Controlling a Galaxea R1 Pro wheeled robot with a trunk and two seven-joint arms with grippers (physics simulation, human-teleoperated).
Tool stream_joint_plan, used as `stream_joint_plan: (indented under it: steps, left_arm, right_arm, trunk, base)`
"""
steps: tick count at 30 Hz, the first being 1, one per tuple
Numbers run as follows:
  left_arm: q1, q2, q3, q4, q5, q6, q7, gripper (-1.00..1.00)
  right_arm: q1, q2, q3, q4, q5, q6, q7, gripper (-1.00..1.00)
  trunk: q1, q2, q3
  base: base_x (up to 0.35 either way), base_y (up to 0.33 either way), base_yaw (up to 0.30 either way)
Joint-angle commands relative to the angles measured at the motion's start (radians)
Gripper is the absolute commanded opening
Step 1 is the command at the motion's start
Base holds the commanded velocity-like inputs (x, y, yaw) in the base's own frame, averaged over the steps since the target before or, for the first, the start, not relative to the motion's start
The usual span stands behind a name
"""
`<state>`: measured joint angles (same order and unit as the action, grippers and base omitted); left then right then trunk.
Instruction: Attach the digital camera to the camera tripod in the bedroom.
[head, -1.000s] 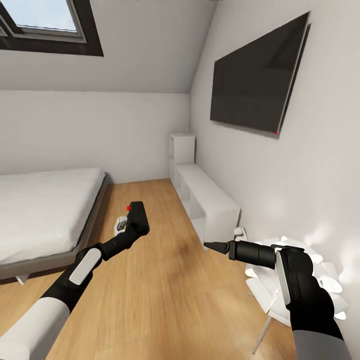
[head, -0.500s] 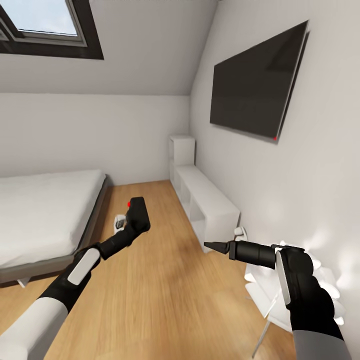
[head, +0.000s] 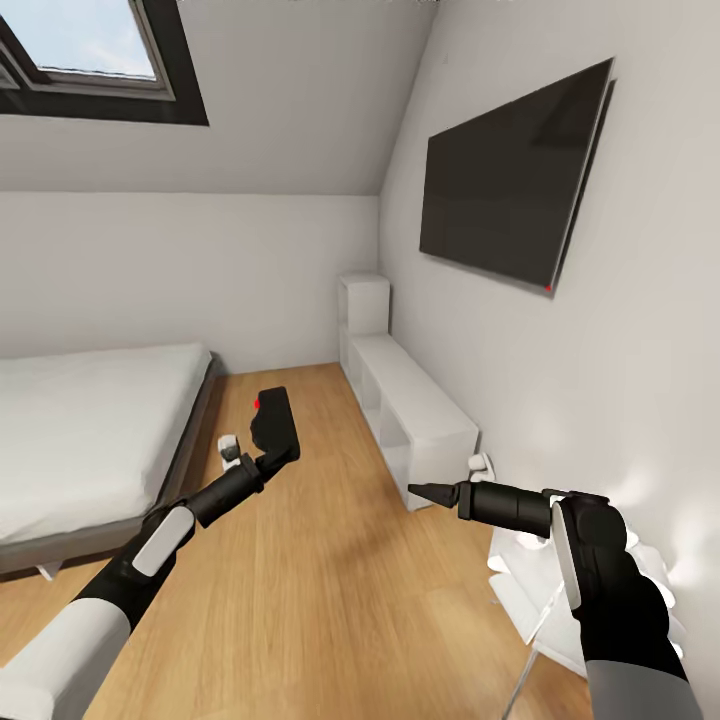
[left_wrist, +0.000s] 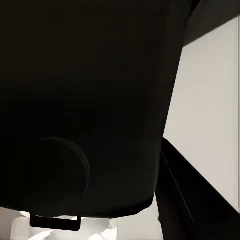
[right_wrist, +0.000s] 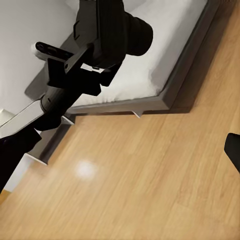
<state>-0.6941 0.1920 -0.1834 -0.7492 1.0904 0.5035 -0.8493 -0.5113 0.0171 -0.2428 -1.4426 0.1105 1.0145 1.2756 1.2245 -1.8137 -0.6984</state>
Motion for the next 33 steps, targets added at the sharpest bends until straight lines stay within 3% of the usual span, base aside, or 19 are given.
stream_joint_plan:
  steps: [1,33]
  left_arm:
    - [-0.001,0.001,-0.004,0.001,0.009,0.006,-0.003,-1.0]
    - [-0.001,0.001,-0.004,0.004,0.009,0.006,-0.005,-1.0]
  right_arm:
    - [-0.001,0.001,-0.003,-0.001,0.011,0.007,0.01,1.0]
    - [-0.001,0.001,-0.003,-0.001,0.011,0.006,0.01,1.0]
  trunk:
    - [-0.004,0.007,0.002]
    - [-0.127,0.231,0.102]
  base:
    - [0.0,0.0,0.0]
    - [0.0,0.0,0.0]
